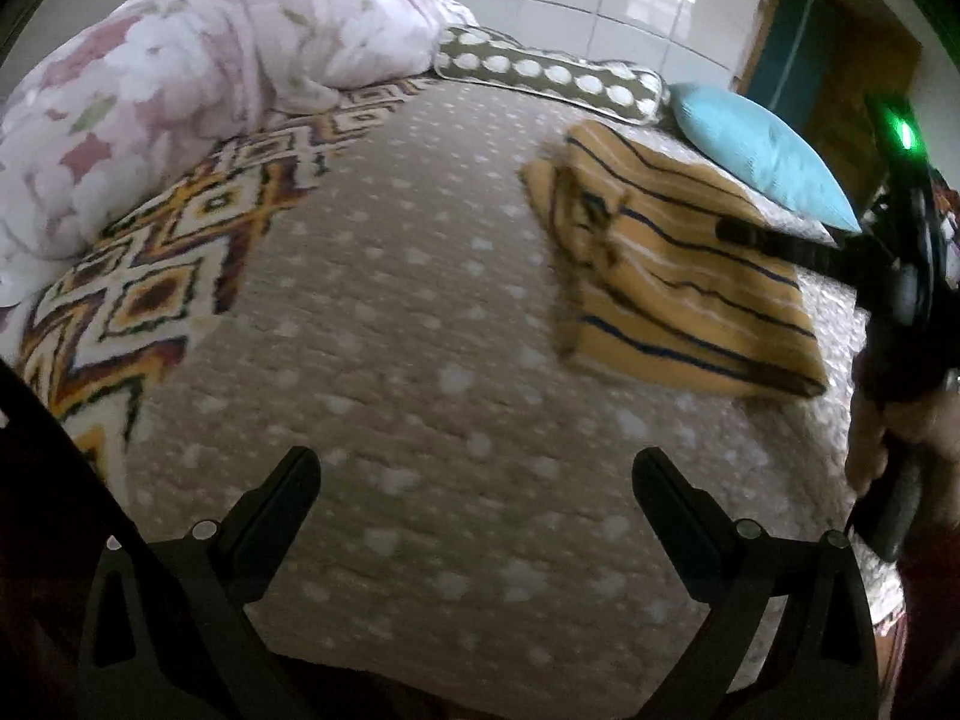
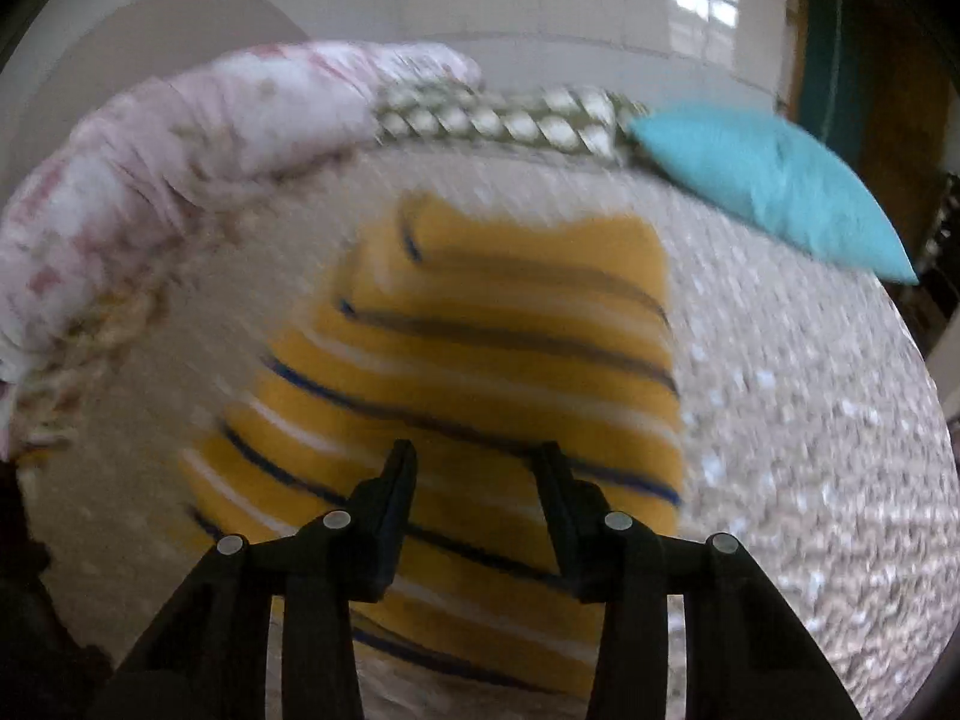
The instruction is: Fold small clothes
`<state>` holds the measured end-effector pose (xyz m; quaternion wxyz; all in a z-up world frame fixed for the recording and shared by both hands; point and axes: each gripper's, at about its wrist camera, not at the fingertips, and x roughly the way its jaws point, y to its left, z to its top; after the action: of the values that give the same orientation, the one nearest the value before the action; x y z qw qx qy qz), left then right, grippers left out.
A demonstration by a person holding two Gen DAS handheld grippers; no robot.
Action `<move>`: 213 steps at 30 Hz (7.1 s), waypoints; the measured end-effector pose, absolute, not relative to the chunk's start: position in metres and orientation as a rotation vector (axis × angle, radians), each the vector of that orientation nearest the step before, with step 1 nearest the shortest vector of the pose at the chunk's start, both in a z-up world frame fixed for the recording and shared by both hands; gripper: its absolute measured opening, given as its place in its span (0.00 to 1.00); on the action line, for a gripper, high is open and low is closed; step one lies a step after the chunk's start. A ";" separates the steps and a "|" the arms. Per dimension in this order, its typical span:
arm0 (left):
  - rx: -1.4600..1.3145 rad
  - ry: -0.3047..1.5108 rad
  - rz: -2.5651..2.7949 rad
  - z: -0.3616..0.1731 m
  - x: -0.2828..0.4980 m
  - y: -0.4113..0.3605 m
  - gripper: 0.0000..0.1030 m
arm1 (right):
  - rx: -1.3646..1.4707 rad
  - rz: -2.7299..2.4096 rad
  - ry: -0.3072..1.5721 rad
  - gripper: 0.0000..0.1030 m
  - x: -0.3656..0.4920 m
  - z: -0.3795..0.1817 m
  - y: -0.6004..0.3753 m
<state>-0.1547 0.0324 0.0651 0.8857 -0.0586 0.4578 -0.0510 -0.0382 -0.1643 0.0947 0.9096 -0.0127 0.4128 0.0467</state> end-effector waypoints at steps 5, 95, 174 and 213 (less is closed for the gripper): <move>-0.136 0.943 -0.084 0.066 -0.156 0.043 1.00 | 0.017 0.118 0.877 0.44 0.023 0.093 -0.139; 0.095 0.934 -0.186 0.095 -0.218 -0.061 1.00 | 0.045 -0.174 0.788 0.77 -0.231 0.103 -0.205; 0.123 0.980 -0.154 0.065 -0.178 -0.049 1.00 | -0.020 -0.209 0.857 0.78 -0.195 0.080 -0.225; 0.134 0.947 -0.124 0.054 -0.123 -0.048 1.00 | -0.115 -0.252 0.935 0.81 -0.150 0.069 -0.214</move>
<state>-0.1233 -0.0481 0.0537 0.8859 0.0644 0.4555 -0.0597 -0.1496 -0.2137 0.0693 0.8834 -0.0553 0.4494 -0.1209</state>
